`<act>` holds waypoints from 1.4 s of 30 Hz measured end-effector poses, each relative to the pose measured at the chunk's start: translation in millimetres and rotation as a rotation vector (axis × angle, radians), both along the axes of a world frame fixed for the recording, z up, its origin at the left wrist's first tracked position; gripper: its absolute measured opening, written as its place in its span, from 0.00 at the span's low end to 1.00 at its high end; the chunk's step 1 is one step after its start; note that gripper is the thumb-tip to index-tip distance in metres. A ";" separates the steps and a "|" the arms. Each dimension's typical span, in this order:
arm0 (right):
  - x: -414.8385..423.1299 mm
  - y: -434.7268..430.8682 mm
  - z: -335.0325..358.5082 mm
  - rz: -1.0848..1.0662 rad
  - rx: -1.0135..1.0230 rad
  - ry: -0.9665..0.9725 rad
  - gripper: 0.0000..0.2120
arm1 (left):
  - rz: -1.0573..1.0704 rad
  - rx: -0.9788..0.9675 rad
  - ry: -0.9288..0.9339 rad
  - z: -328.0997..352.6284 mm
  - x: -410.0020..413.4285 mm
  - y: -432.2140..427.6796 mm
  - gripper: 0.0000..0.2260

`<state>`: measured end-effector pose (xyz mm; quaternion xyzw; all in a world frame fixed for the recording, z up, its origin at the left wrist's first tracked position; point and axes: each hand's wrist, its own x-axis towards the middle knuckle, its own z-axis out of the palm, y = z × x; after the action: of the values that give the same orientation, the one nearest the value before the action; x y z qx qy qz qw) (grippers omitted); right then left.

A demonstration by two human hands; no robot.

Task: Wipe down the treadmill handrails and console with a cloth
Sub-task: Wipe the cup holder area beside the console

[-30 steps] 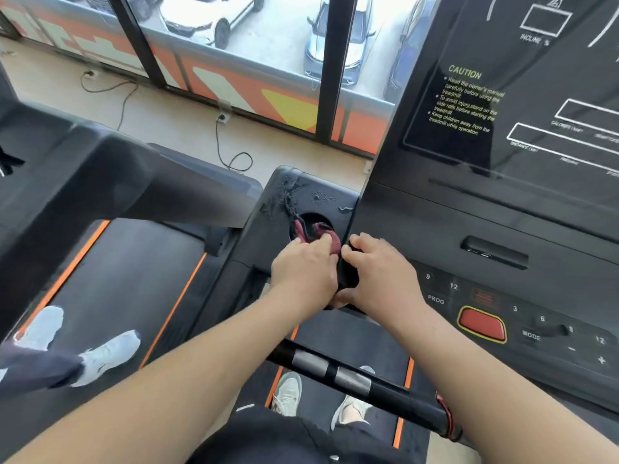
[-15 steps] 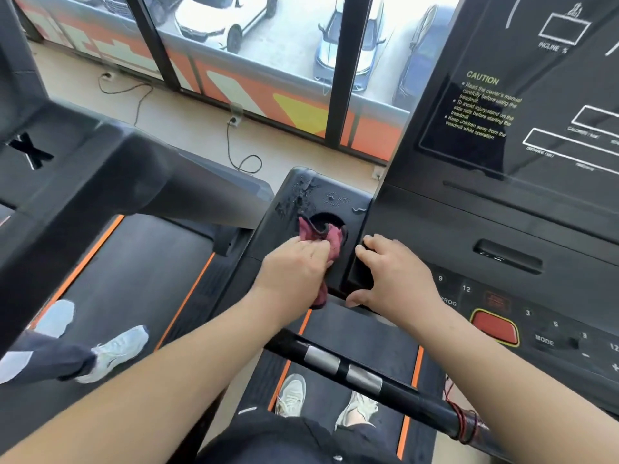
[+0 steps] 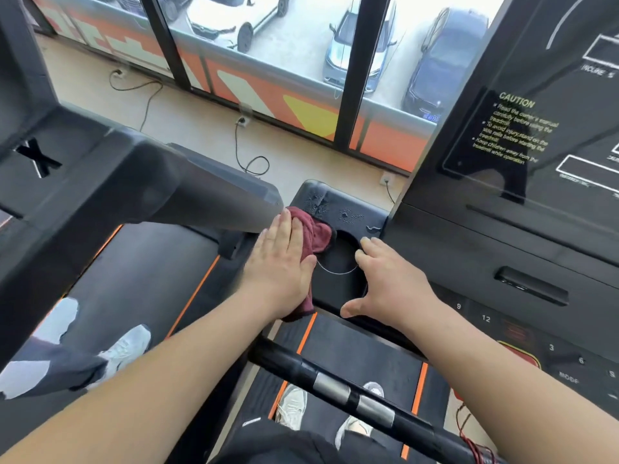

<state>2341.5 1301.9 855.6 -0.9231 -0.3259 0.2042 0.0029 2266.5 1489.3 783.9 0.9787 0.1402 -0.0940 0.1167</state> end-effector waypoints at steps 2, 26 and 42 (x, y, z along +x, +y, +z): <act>2.2 -0.2 -0.9 -0.004 0.003 0.011 0.44 | -0.011 -0.038 0.013 3.5 26.9 5.9 0.33; 4.5 -13.1 -1.0 -0.028 0.138 0.075 0.51 | -0.228 0.087 0.035 11.2 52.4 -13.3 0.30; 14.0 -52.0 5.4 -0.133 0.064 0.025 0.61 | -0.303 -0.084 0.032 17.2 76.9 -60.4 0.28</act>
<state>2355.6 1249.8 861.0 -0.9395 -0.2702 0.2045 0.0501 2343.4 1428.9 801.1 0.9813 -0.0115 -0.1319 0.1396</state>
